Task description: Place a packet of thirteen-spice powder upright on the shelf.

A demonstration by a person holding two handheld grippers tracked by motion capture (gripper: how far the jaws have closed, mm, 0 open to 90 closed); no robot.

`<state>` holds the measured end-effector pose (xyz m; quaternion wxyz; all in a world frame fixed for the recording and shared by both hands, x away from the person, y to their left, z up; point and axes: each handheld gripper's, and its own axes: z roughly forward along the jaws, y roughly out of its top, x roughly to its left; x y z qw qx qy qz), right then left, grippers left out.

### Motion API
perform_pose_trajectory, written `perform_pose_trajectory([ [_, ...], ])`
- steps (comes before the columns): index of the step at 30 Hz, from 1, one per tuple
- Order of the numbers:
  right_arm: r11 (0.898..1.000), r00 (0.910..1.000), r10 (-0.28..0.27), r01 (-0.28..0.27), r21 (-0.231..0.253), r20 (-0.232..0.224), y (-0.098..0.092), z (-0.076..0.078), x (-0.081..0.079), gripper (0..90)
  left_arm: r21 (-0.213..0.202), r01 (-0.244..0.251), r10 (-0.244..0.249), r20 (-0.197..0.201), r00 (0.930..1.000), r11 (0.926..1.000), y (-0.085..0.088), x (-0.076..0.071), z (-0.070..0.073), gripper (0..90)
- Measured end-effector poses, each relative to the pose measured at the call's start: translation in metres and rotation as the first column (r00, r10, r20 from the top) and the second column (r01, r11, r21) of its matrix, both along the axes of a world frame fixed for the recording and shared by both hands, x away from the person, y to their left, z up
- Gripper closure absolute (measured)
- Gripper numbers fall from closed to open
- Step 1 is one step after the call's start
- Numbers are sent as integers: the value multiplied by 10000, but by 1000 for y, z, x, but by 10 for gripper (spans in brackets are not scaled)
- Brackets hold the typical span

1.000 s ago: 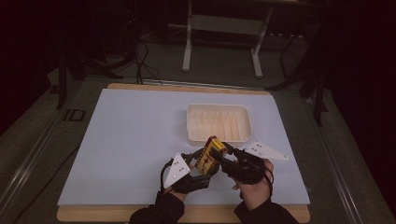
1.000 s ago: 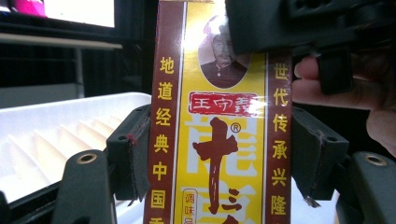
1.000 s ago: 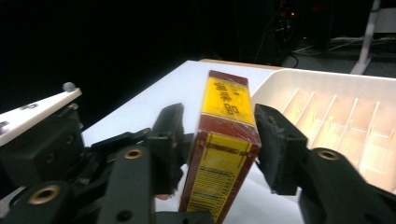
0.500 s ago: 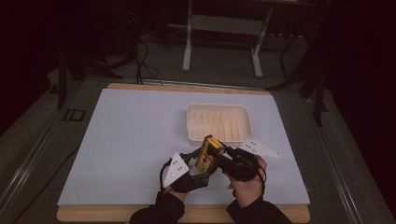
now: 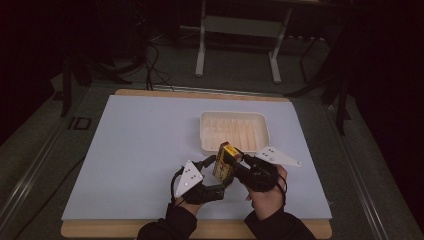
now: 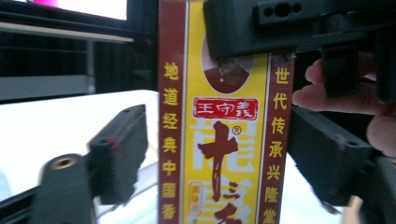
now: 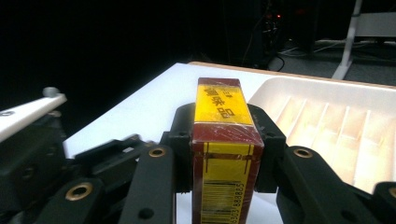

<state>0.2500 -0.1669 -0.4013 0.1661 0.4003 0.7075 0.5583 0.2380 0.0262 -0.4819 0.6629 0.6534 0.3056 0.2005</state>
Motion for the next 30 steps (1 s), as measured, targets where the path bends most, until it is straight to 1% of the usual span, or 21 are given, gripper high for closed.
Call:
perform_pose_trajectory([
  [1,10000,10000,-32,32,5,12,-1,1,2,675,-64,46,-46,38,10000,10000,1,0,2,220],
  [2,10000,10000,-88,88,32,27,-2,2,3,675,-1,-36,36,65,10000,10000,2,0,4,211],
  [3,9999,9999,-109,109,16,31,-2,3,4,675,52,-111,111,32,9999,9999,2,0,5,181],
  [5,9998,9996,-208,209,-61,204,-2,5,5,675,68,-114,114,15,9999,9999,5,0,8,153],
  [6,9997,9993,-239,242,-91,273,-2,7,6,675,171,-177,178,-32,9998,9997,6,0,10,145],
  [7,9994,9988,-296,301,-145,381,-2,9,7,675,111,-156,158,-104,9998,9998,7,0,10,111],
  [8,9991,9979,-392,400,-158,512,-2,11,8,675,145,-139,143,-224,9996,9998,8,-1,12,87],
  [9,9987,9970,-462,475,-186,622,-2,13,9,675,247,-106,114,-333,9994,9996,9,-1,13,72],
  [10,9982,9958,-524,544,-246,752,-2,15,11,675,228,-13,23,-432,9991,9997,10,-1,13,51],
  [11,9975,9941,-618,646,-290,887,-2,17,12,675,356,-7,26,-549,9985,9994,11,-2,14,20],
  [14,9944,9882,-938,990,-376,1214,-2,23,18,675,616,-125,163,-615,9980,9980,16,-5,15,19],
  [15,9934,9862,-1015,1075,-398,1308,-2,24,19,675,611,-152,189,-605,9980,9980,18,-6,14,19],
  [16,9920,9836,-1115,1186,-430,1418,-3,25,21,674,587,-100,135,-607,9981,9982,20,-7,14,18],
  [17,9899,9799,-1237,1329,-494,1566,-3,27,23,674,659,-179,216,-564,9982,9977,22,-8,14,18],
  [19,9862,9725,-1484,1590,-462,1797,-6,30,28,674,719,-185,224,-540,9983,9972,25,-10,12,18],
  [21,9813,9652,-1753,1871,-442,1942,-10,33,32,675,883,-224,266,-473,9985,9958,29,-12,11,19],
  [22,9801,9639,-1821,1937,-428,1943,-12,35,35,675,956,-234,279,-467,9985,9951,31,-13,11,19],
  [25,9708,9518,-2234,2366,-395,2102,-18,42,44,674,1067,-371,424,-480,9979,9936,37,-15,9,19],
  [26,9674,9468,-2354,2501,-410,2196,-20,43,47,675,1076,-490,545,-489,9973,9930,39,-16,8,19],
  [28,9614,9387,-2563,2723,-401,2305,-24,47,54,675,1100,-504,569,-570,9968,9927,43,-16,6,19],
  [30,9536,9291,-2794,2980,-432,2423,-26,48,58,675,1129,-622,688,-558,9961,9917,46,-17,5,19],
])
